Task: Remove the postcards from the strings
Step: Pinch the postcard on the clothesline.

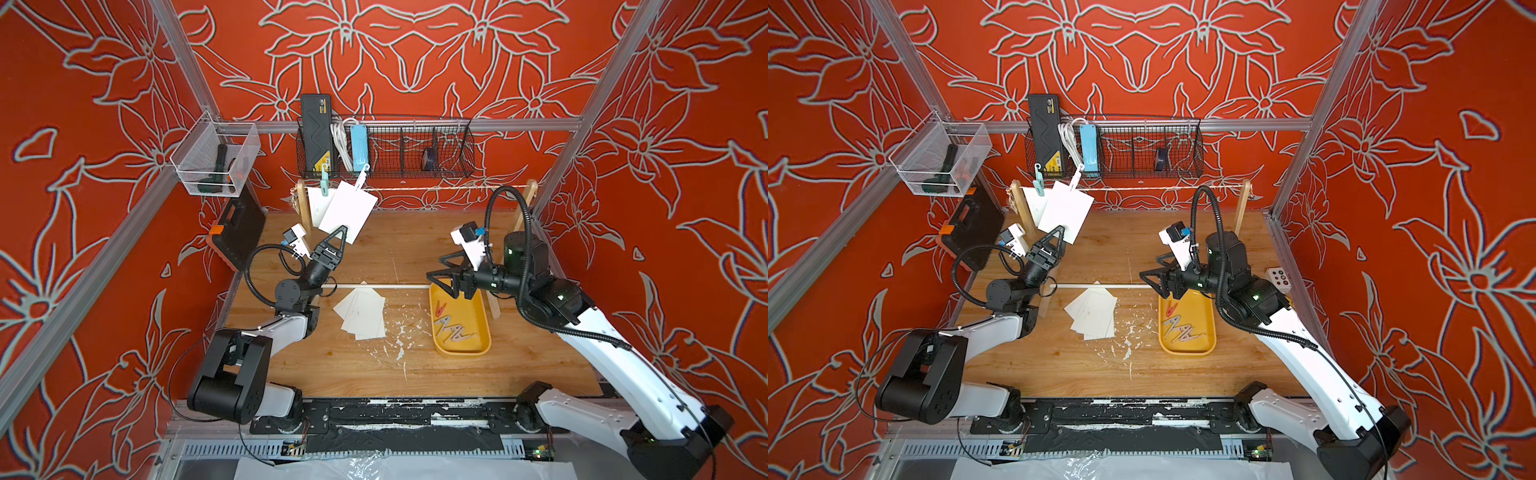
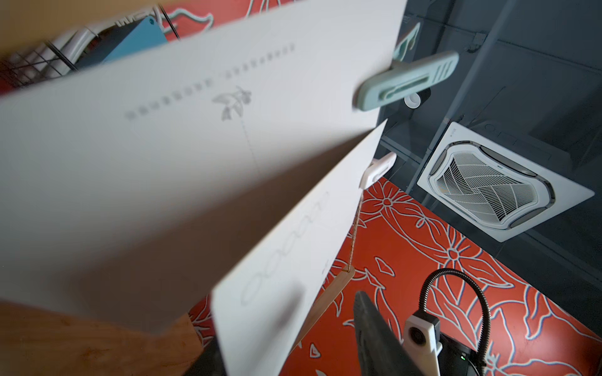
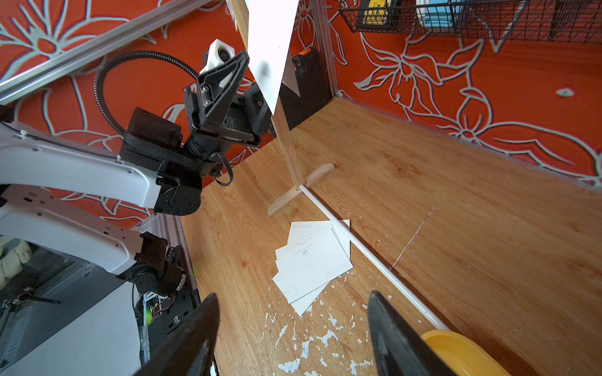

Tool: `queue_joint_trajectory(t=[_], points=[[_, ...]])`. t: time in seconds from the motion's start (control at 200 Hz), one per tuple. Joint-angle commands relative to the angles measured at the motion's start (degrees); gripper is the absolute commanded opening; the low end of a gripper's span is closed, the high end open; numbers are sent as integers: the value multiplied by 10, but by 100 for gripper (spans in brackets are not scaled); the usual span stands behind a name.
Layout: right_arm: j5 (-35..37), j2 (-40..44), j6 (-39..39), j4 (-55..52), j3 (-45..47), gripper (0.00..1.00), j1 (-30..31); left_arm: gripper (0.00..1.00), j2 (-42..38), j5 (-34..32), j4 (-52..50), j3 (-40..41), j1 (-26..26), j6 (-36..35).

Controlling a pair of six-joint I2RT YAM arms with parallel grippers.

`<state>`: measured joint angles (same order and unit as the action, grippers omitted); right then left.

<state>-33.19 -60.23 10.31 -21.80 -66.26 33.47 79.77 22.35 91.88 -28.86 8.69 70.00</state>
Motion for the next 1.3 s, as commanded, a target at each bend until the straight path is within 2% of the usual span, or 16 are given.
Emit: queue_joint_trajectory(t=[0.0, 0.055, 0.155, 0.355, 0.601, 0.921, 1.126, 1.291], points=[[0, -6, -20, -5, -42, 72, 8, 36, -13, 13, 132, 2, 1, 3], [0, -14, -27, -11, -59, 72, 7, 36, -11, 15, 132, 3, 1, 6], [-7, -32, -35, -16, -94, 72, 9, 28, -9, 13, 132, 6, 4, 11], [-32, -95, -37, -17, -191, 77, 10, 23, -12, 15, 120, 4, 5, 15], [-64, -219, -12, -1, -355, 82, 10, 5, -18, 13, 97, 3, 5, 12], [-75, -397, 40, -15, -599, 85, 10, 0, -12, 10, 85, -3, 4, 17], [-113, -537, 84, -66, -804, 85, 10, 0, 0, 10, 89, -10, 5, 29], [-129, -585, 112, -51, -848, 85, 10, 0, 4, 8, 91, -10, 5, 32]])
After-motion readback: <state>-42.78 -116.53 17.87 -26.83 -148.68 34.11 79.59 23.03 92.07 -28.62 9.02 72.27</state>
